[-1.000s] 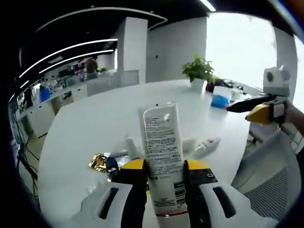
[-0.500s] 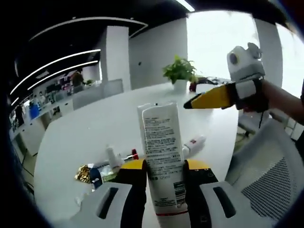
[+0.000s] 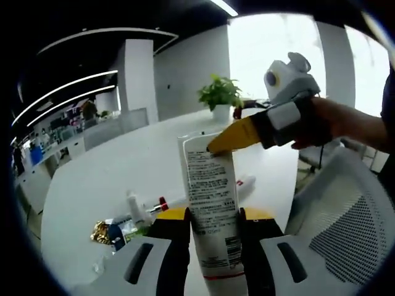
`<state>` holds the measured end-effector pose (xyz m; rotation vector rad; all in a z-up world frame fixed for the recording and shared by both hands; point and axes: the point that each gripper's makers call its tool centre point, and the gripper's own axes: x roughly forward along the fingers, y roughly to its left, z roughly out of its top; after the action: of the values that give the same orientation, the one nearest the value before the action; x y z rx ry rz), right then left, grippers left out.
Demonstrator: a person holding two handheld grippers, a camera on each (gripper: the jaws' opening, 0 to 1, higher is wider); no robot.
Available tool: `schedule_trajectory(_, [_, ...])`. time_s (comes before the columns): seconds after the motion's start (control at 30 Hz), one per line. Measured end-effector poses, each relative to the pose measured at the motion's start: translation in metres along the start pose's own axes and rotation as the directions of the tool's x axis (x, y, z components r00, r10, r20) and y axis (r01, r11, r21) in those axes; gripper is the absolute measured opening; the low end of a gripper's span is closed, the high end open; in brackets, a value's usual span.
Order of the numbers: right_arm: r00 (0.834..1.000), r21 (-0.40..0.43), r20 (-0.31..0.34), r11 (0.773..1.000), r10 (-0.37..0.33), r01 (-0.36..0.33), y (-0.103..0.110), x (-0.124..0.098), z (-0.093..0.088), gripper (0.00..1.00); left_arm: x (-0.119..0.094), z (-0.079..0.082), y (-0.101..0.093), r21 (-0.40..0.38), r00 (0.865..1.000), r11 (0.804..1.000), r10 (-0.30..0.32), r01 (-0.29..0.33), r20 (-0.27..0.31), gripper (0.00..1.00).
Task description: Arrange the skincare products in the storage area until every visible bottle or jar stands upright without overlapping.
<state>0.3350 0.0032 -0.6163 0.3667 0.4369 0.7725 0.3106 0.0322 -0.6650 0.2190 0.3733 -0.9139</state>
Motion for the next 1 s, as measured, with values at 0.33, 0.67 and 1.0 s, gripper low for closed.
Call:
schedule_trajectory(0.33, [0.999, -0.135, -0.044, 0.991, -0.011, 0.005, 0.023, 0.003, -0.005, 0.08, 0.005, -0.01, 0.0, 0.014, 0.999, 1.0, 0.005, -0.005, -0.044, 0.27])
schedule_trajectory(0.67, [0.998, -0.319, -0.063, 0.948, -0.021, 0.0, 0.043, 0.012, -0.014, 0.08, 0.006, -0.016, 0.007, 0.013, 0.997, 0.999, 0.032, -0.031, -0.068, 0.27])
schedule_trajectory(1.0, [0.997, -0.469, -0.079, 0.883, -0.025, -0.015, 0.05, 0.013, -0.023, 0.08, 0.008, -0.023, 0.007, 0.045, 0.995, 0.998, 0.036, -0.032, -0.093, 0.28])
